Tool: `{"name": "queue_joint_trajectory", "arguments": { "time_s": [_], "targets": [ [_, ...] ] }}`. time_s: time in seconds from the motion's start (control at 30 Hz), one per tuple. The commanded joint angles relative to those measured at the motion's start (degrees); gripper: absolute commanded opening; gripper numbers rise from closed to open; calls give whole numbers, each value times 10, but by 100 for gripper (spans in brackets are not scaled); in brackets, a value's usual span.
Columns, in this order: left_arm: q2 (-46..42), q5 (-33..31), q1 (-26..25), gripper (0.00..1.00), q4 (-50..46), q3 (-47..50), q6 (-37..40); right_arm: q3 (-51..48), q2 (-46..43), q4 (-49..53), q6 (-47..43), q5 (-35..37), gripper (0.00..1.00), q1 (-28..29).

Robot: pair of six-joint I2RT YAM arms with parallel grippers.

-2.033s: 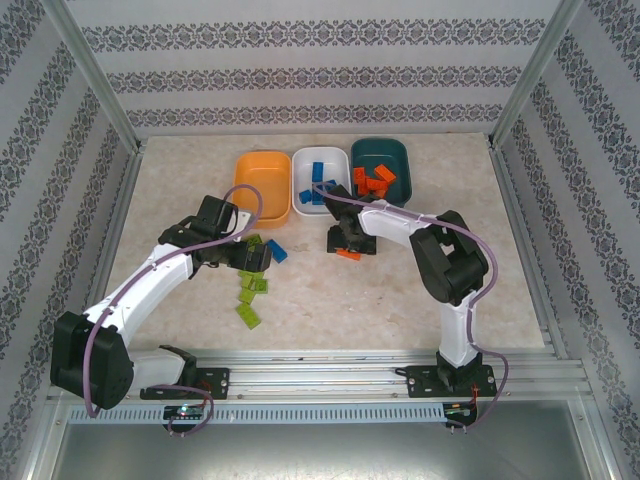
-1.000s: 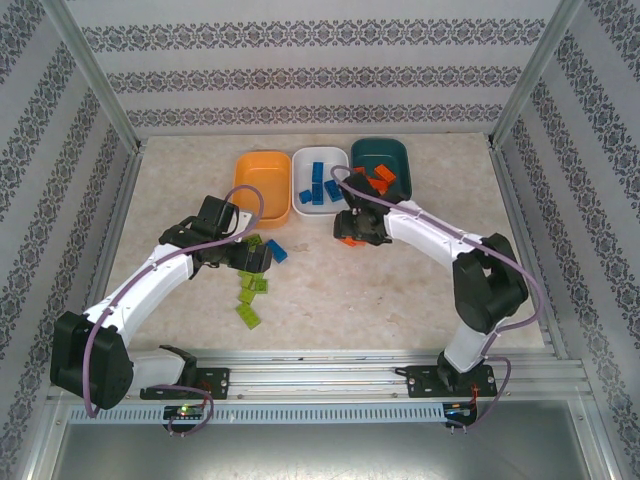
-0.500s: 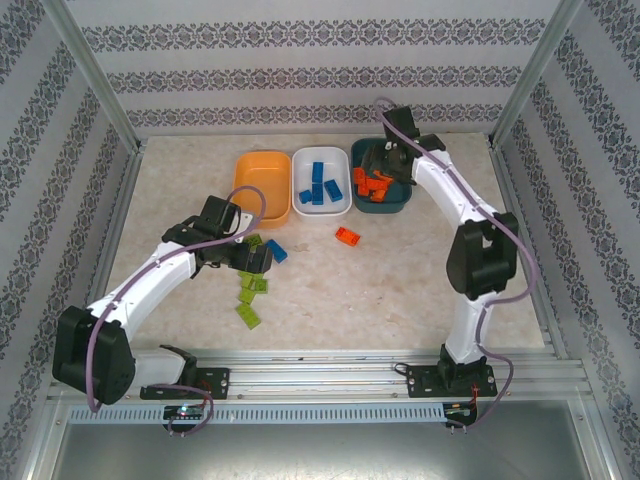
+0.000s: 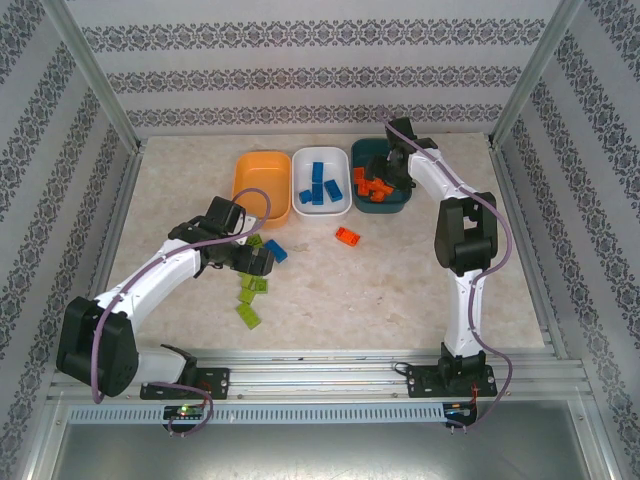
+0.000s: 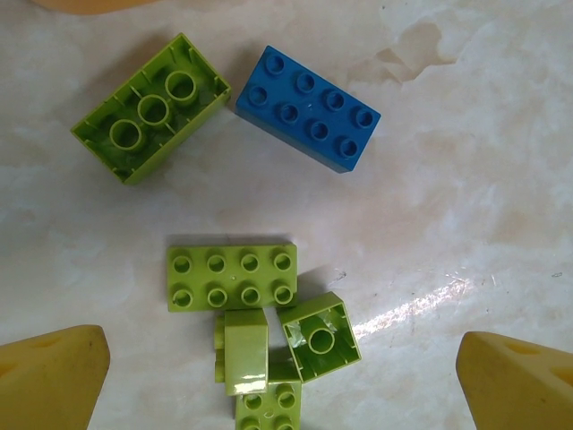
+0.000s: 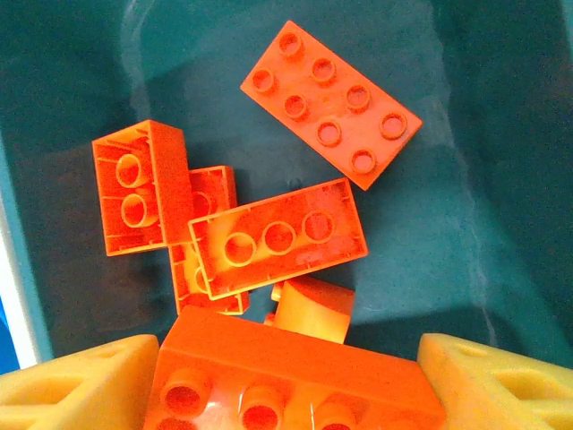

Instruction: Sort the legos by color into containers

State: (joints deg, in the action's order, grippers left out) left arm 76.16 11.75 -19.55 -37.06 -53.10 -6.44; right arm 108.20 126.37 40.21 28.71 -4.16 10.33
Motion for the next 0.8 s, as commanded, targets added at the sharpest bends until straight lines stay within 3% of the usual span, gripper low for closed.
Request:
{"name": "queue_joint_trajectory", "arguments": {
  "time_s": [0.0,0.3,0.6,0.77],
  "targets": [
    [3,-9,-7,100,-20,-9,10,-9,-24,1,2,-13,79,-4],
    [-1,-10,-9,100,-23,-10,10,-42,-112,9,-1,-21,80,6],
    [-12,-8,-12,100,-23,-10,10,-280,-249,-46,24,24,83,136],
    [-15,-8,-18,100,-24,-11,10,-361,-263,-76,63,58,84,204]
  ]
}}
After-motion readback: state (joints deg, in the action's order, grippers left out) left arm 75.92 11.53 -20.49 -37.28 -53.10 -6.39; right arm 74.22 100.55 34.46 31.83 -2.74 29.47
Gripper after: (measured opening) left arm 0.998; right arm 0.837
